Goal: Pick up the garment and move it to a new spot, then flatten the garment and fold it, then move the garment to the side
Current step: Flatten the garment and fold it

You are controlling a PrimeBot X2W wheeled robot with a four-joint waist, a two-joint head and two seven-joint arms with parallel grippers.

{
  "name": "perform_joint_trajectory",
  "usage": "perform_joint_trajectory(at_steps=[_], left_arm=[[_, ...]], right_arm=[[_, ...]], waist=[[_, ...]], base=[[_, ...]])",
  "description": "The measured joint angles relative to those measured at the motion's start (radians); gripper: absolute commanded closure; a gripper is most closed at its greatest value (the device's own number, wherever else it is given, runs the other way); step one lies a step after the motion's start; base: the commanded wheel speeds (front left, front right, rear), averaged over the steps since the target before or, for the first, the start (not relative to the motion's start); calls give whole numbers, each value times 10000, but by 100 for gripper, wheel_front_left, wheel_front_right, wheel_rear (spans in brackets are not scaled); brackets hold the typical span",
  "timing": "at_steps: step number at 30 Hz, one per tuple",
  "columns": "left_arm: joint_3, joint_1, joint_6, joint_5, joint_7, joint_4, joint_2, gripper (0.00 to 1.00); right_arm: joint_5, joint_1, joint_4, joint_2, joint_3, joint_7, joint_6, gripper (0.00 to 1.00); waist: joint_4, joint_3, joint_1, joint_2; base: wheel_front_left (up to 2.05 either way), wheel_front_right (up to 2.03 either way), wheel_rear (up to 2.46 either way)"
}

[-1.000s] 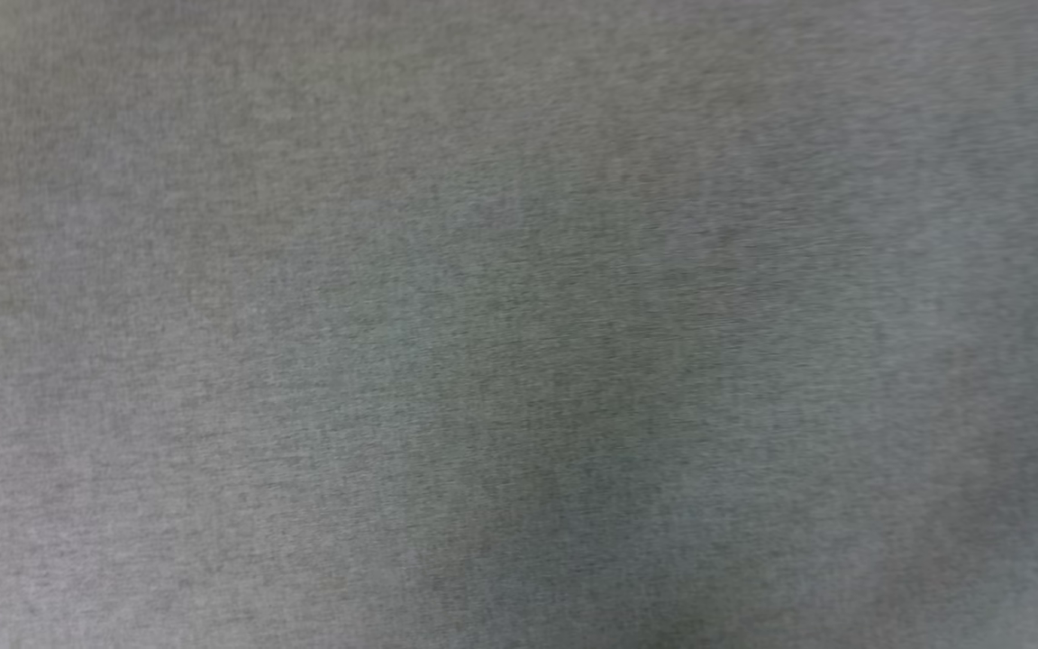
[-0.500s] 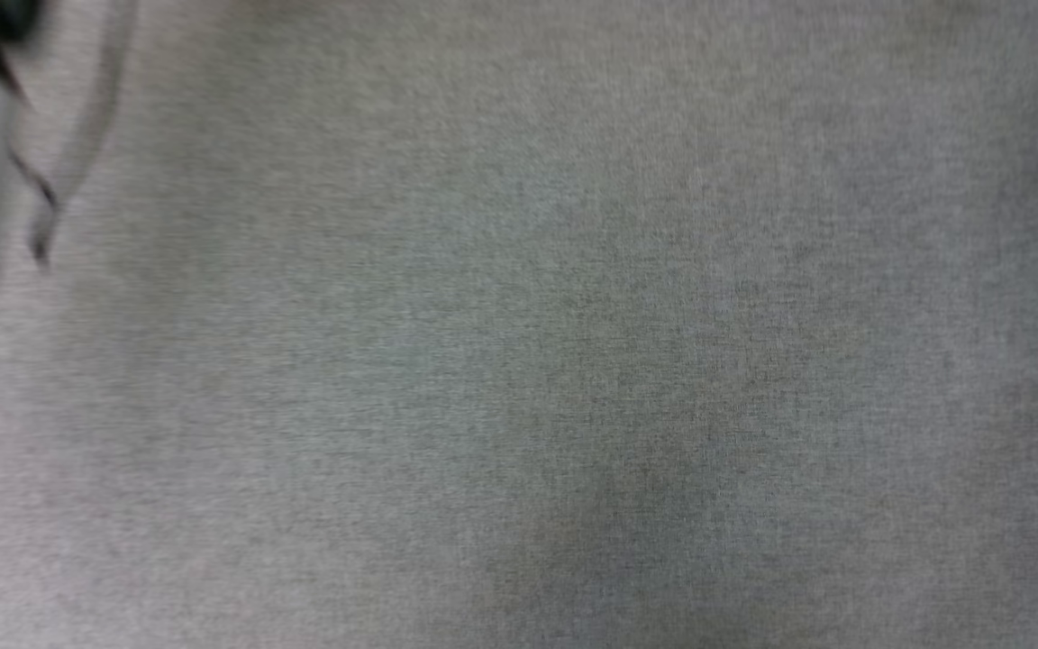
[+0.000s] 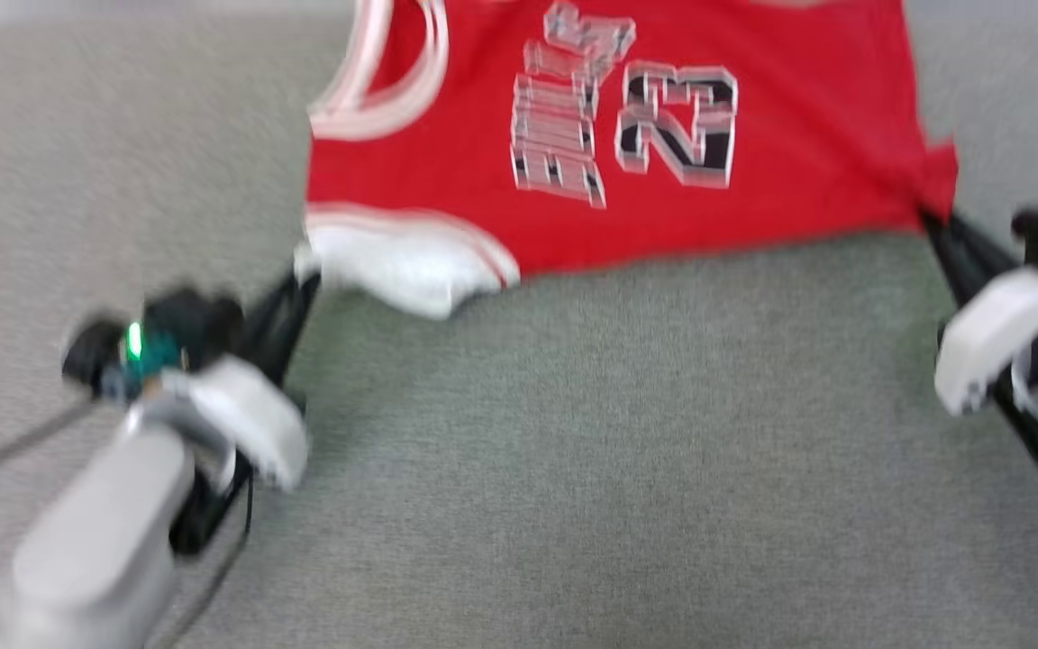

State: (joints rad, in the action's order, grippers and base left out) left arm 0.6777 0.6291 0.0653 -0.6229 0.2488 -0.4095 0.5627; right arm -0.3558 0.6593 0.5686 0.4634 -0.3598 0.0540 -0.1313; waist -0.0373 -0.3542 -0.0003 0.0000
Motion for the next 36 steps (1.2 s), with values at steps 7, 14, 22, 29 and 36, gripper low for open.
perform_joint_trajectory(at_steps=[7, 14, 22, 29, 36], left_arm=[[328, -2296, -224, -382, -303, 1078, 894, 100], [920, -4115, -318, -855, -1243, 2452, 1557, 100], [1317, -5737, -932, -1384, -2130, 4383, 2263, 100], [1622, -6826, -1197, -1893, -2740, 5574, 2871, 100], [1275, -6712, -1352, -1881, -2437, 5916, 3043, 100]], right_arm=[[-690, -1563, -460, 631, -717, -19, 0, 100], [-1505, -3134, -959, 1175, -1041, -617, -2, 100], [-2654, -5032, -2192, 2084, -794, -1438, -2, 100], [-3384, -6863, -3150, 2217, 194, -2019, -2, 100], [-3379, -7544, -4086, 1941, 1120, -2378, 0, 100]], waist=[[-190, 1287, -1, 0], [-329, 2364, -1, 0], [-362, 3332, 0, 0], [-294, 3549, 0, 0], [-140, 3412, 1, 0]], base=[[0, 0, 0], [0, 0, 0], [0, 0, 0], [0, 0, 0], [0, 0, 0]])
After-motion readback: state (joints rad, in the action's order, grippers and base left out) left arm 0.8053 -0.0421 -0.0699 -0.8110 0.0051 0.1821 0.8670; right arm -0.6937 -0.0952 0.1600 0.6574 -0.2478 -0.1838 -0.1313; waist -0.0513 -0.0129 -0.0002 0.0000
